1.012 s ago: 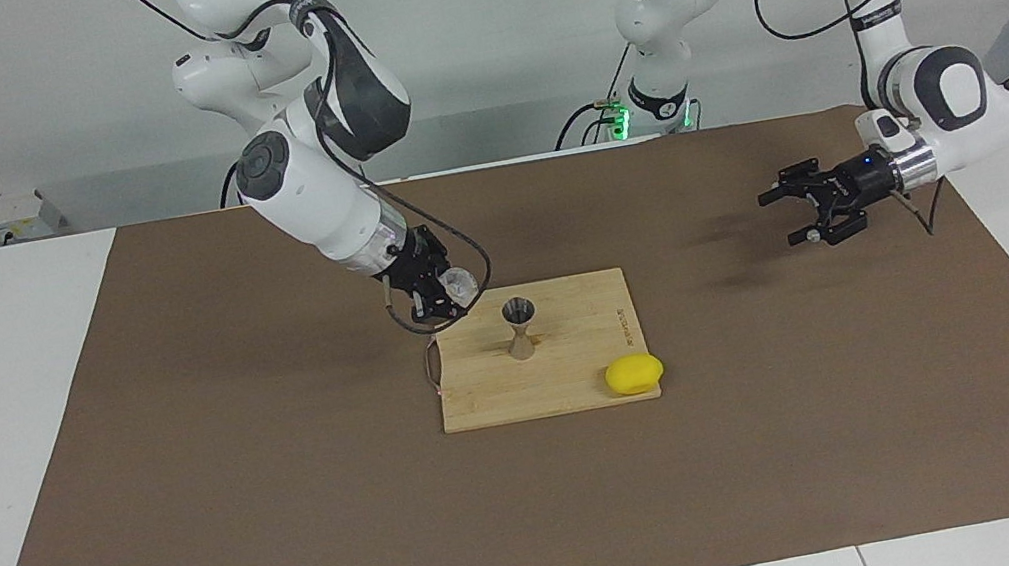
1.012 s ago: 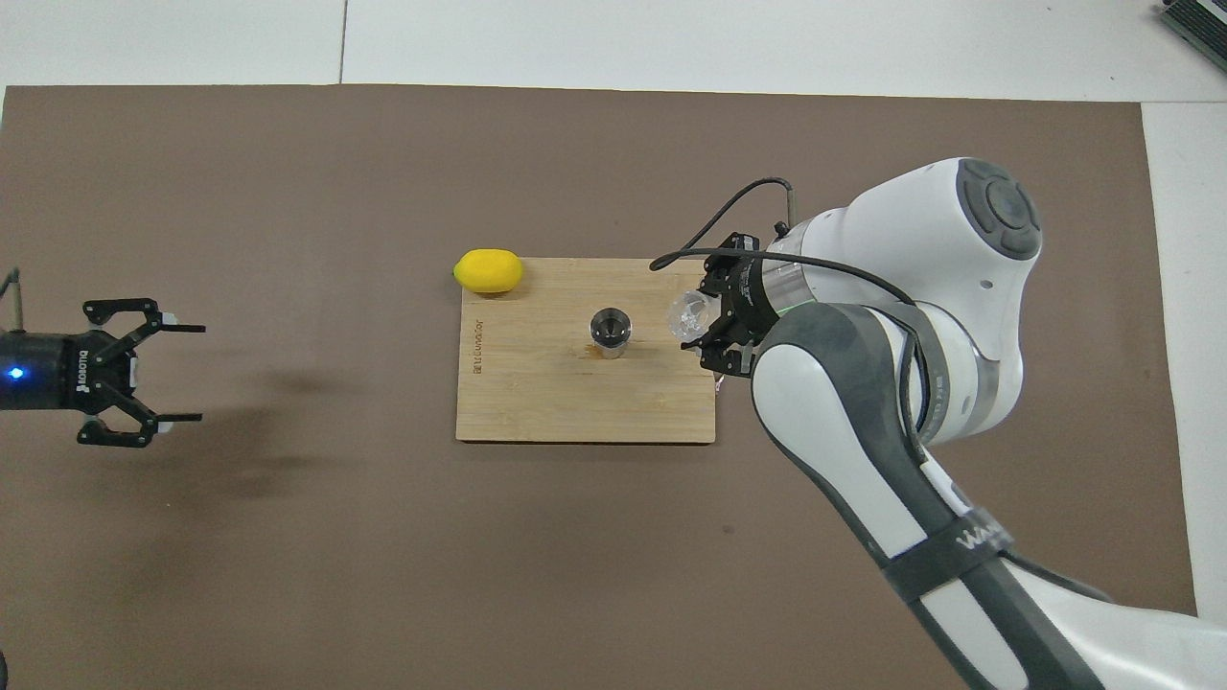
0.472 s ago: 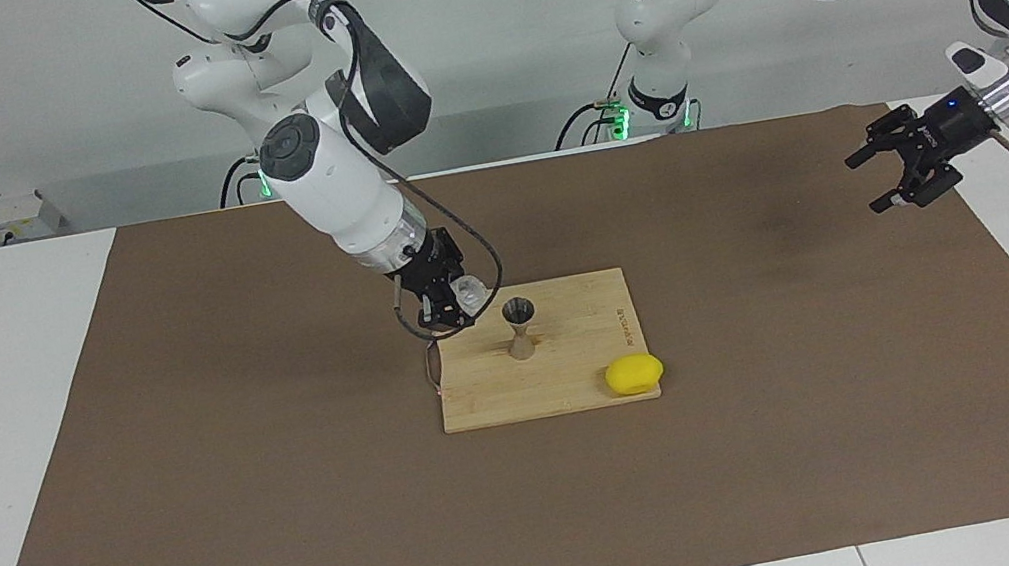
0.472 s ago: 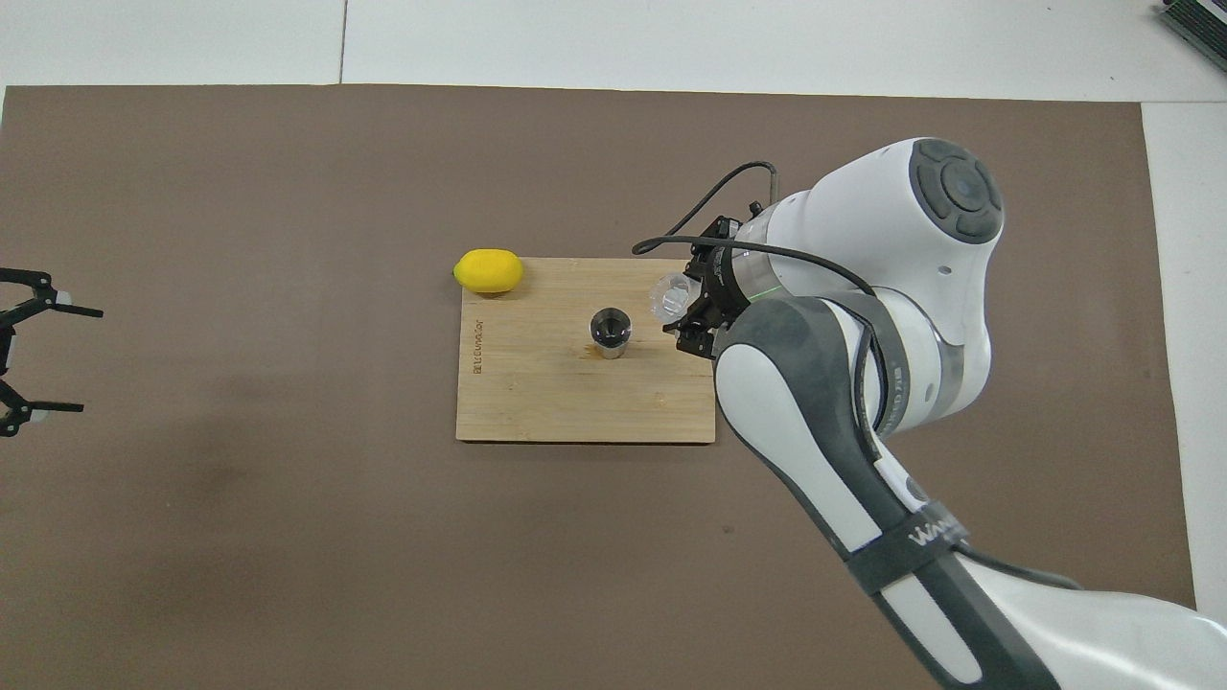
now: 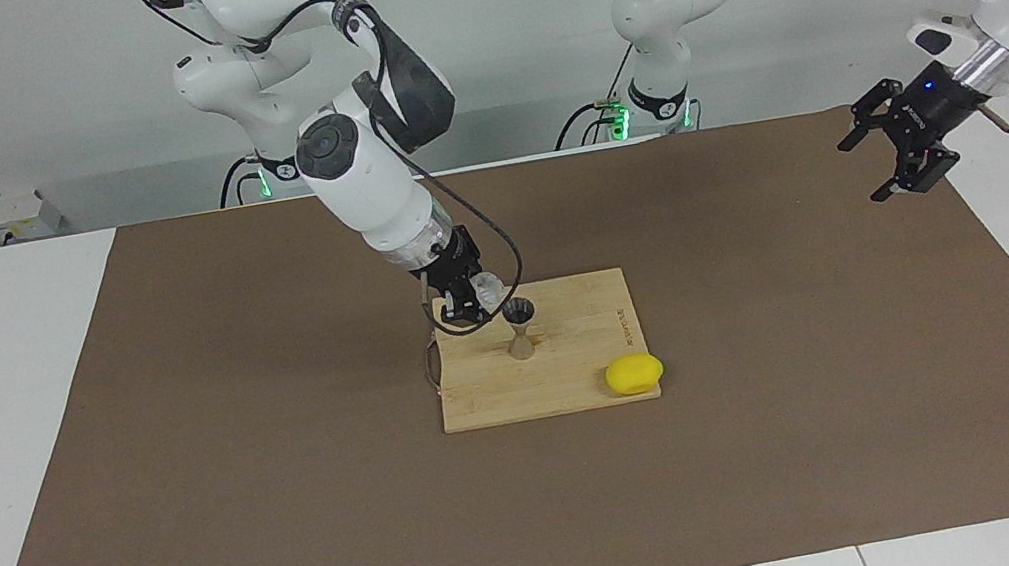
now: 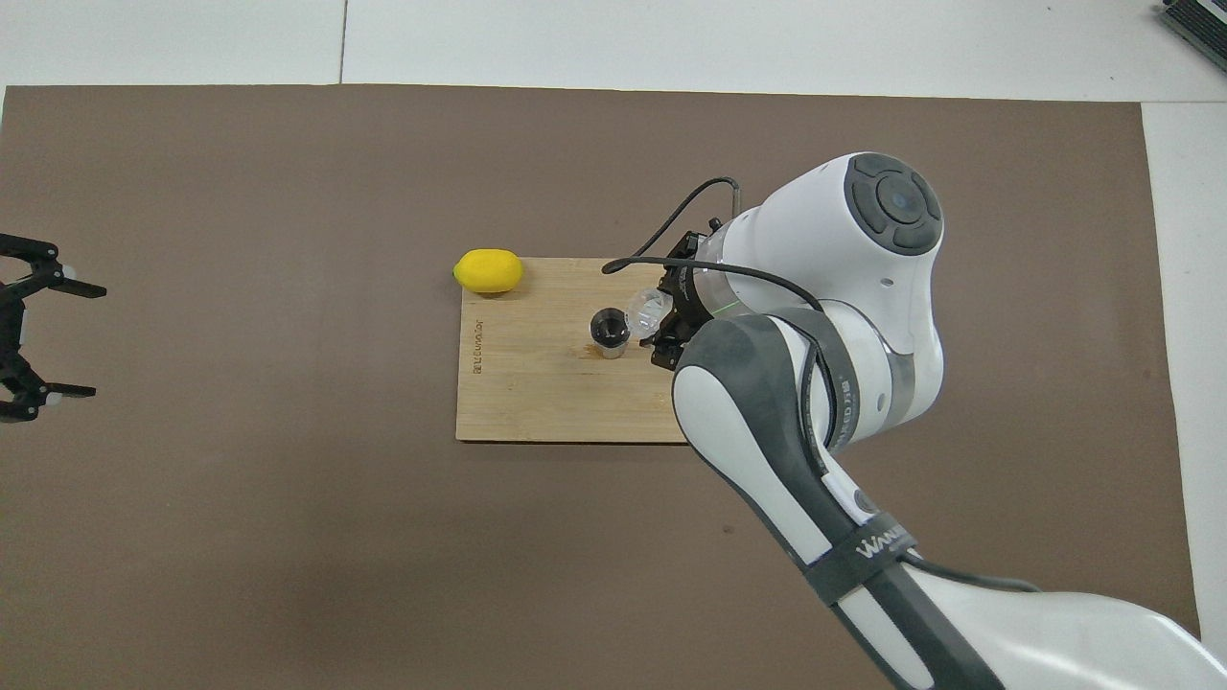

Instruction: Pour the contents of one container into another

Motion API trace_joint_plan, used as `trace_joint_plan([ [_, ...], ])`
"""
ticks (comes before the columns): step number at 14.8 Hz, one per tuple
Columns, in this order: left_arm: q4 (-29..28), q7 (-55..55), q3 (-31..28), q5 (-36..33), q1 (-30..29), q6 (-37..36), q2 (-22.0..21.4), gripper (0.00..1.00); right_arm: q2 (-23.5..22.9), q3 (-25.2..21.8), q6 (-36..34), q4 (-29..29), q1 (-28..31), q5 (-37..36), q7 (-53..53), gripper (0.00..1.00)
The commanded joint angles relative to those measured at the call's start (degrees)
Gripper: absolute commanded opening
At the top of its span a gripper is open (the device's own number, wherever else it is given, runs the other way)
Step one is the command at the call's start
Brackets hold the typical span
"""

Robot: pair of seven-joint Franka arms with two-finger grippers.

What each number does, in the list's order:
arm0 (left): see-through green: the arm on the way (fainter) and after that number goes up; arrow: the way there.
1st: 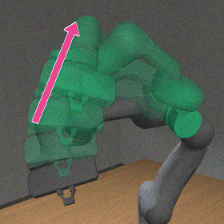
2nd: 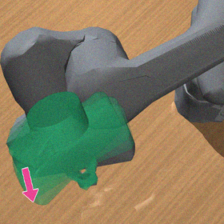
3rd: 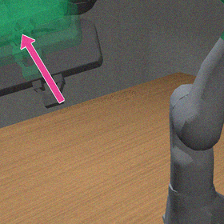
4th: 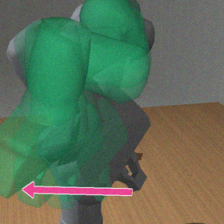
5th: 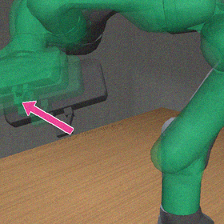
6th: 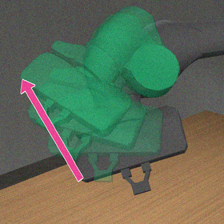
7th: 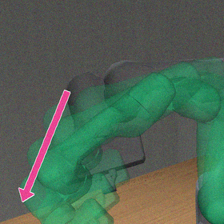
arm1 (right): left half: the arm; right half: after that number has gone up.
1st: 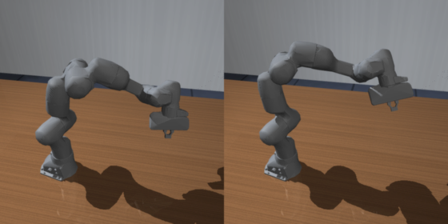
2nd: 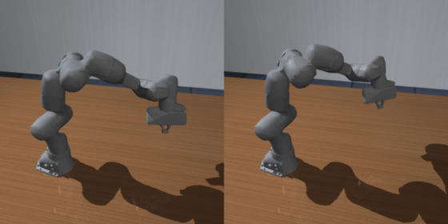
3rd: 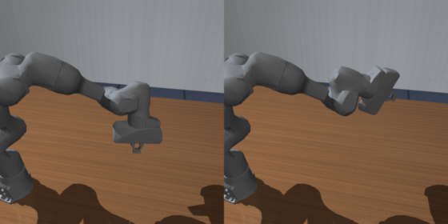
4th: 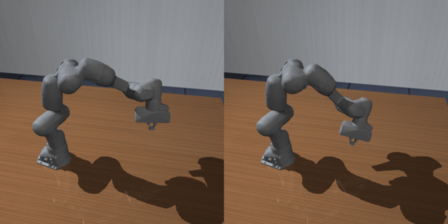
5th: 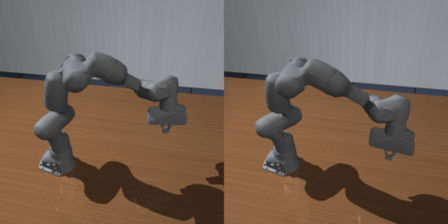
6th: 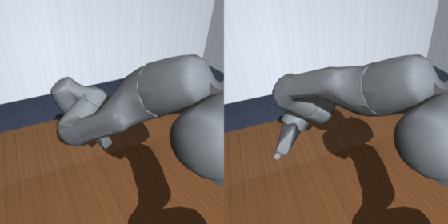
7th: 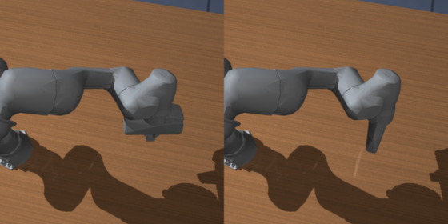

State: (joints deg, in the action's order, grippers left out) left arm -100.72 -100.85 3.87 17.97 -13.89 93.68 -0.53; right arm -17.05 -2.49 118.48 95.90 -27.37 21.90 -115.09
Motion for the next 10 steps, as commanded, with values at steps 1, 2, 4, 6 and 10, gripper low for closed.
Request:
trace_joint_plan([
  [1,-1.15,13.6,-0.53,-4.16,4.82,0.54,-3.59,1.0,-0.62,0.11,-2.55,-1.33,-0.32,-1.86,0.74,0.0],
  [2,-1.15,20.1,-0.44,-5.56,6.14,0.19,-4.64,1.0,-0.53,0.11,-3.08,-1.33,-0.84,-2.21,1.09,0.0],
  [4,-1.15,32.14,-0.26,-8.28,8.34,-0.42,-6.05,1.0,-0.45,0.11,-4.31,-1.33,-1.29,-3.79,1.45,0.0],
  [6,-1.23,44.36,-0.17,-11.62,10.53,-0.78,-7.37,1.0,-0.36,0.11,-5.63,-1.42,-1.46,-5.29,1.89,0.0],
  [10,-3.42,62.93,-0.09,-17.86,13.01,-2.27,-10.01,1.0,-0.44,0.11,-5.98,-2.03,-1.81,-6.78,1.71,0.0],
])
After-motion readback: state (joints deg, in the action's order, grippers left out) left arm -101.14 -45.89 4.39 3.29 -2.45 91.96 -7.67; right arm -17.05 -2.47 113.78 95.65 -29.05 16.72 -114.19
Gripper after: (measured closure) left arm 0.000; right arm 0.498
